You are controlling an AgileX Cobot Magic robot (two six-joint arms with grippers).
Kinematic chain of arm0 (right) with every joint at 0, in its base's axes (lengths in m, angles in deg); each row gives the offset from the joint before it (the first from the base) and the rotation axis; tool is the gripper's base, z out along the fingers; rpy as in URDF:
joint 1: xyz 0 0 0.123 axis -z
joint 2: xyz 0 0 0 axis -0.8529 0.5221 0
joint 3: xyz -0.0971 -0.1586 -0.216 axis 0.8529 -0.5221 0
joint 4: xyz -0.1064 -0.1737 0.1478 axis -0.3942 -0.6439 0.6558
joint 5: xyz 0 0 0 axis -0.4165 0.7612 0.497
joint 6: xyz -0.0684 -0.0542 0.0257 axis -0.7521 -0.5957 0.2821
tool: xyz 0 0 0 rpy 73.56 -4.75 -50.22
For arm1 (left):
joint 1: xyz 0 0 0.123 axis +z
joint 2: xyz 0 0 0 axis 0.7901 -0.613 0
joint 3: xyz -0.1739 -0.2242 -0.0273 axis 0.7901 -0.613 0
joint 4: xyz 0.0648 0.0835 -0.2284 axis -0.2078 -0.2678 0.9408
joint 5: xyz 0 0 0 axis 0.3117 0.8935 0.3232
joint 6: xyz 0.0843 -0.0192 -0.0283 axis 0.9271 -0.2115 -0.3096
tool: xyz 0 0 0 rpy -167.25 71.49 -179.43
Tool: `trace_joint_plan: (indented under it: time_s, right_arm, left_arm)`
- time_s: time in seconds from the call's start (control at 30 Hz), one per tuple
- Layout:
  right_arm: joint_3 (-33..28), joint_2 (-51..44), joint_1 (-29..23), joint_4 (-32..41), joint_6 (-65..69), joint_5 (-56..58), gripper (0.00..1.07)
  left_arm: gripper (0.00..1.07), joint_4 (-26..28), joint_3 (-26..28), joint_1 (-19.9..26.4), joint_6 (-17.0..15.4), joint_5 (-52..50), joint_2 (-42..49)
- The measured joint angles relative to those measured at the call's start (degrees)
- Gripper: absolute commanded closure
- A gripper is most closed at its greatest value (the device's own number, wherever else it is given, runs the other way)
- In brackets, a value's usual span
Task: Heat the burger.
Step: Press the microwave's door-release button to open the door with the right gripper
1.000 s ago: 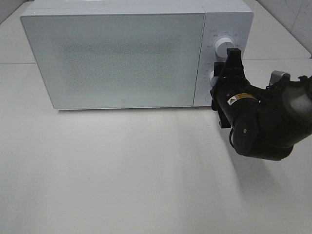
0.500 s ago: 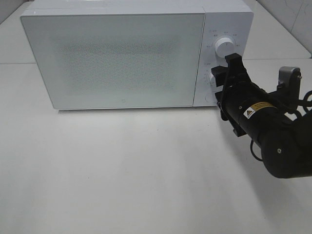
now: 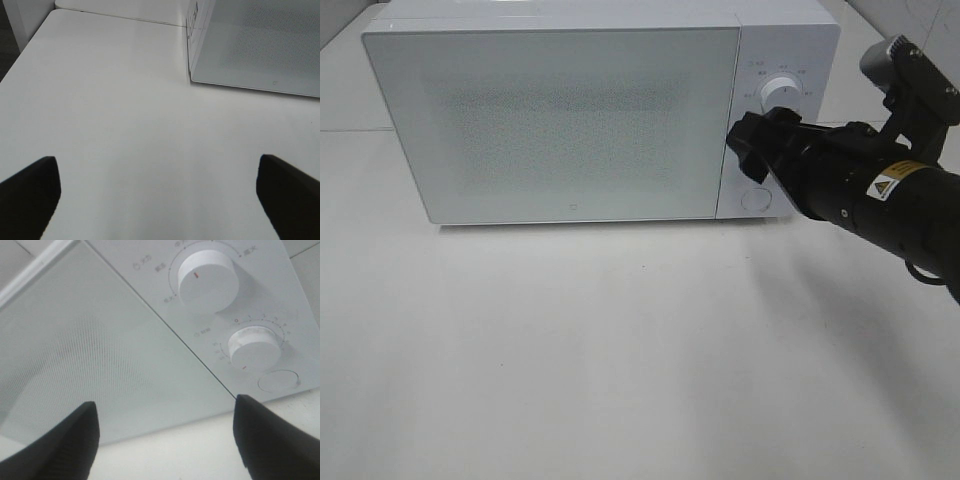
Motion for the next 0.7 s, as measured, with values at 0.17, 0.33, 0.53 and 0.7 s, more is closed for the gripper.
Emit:
trace_joint_plan:
  time_s: [0.17,0.33,0.53,0.7]
  right_arm:
    - [-0.06,-4.93,0.00,0.00,-11.06,10.66,0.34]
    - [-0.06,-9.80,0.00,0.00,-18.11,22.29,0.34]
    - [-0.06,-15.99,0.00,-0.46,-21.94,33.46,0.34]
    - [3.38,-23.32,0.00,-8.19,-22.75,53.86,0.34]
  left_arm:
    - [0.06,0.00,0.00,0.00,0.00,0.00,0.00]
    - [0.06,0.00,0.00,0.00,0.00,0.00,0.00]
    - [0.06,0.00,0.00,0.00,0.00,0.00,0.00]
    - [0.06,0.00,0.00,0.00,0.00,0.00,0.00]
